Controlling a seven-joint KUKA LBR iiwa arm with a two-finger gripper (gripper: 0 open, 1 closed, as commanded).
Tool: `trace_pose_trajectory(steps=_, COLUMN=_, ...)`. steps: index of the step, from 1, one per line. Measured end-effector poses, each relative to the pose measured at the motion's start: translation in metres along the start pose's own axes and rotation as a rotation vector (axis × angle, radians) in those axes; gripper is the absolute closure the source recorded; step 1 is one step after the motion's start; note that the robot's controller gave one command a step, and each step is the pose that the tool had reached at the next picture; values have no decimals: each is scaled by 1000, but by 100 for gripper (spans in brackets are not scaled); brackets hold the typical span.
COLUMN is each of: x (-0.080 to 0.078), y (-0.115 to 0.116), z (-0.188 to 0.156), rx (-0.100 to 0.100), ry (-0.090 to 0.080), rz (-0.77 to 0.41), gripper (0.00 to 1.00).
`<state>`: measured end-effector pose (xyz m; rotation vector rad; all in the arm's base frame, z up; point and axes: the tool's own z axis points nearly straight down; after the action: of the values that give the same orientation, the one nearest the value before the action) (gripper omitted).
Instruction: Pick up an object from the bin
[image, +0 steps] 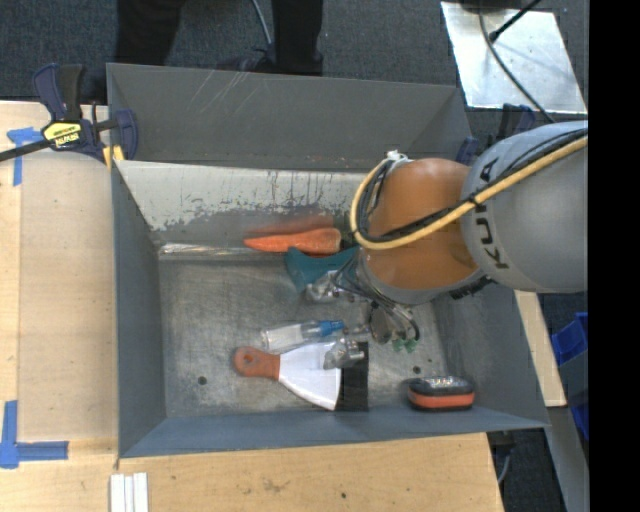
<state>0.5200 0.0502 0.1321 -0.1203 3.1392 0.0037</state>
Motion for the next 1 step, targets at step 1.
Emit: trace_pose_trajectory(steps=1, x=-61, y=-20, z=52, rx=-3, ry=34, rz=-84, gripper=100)
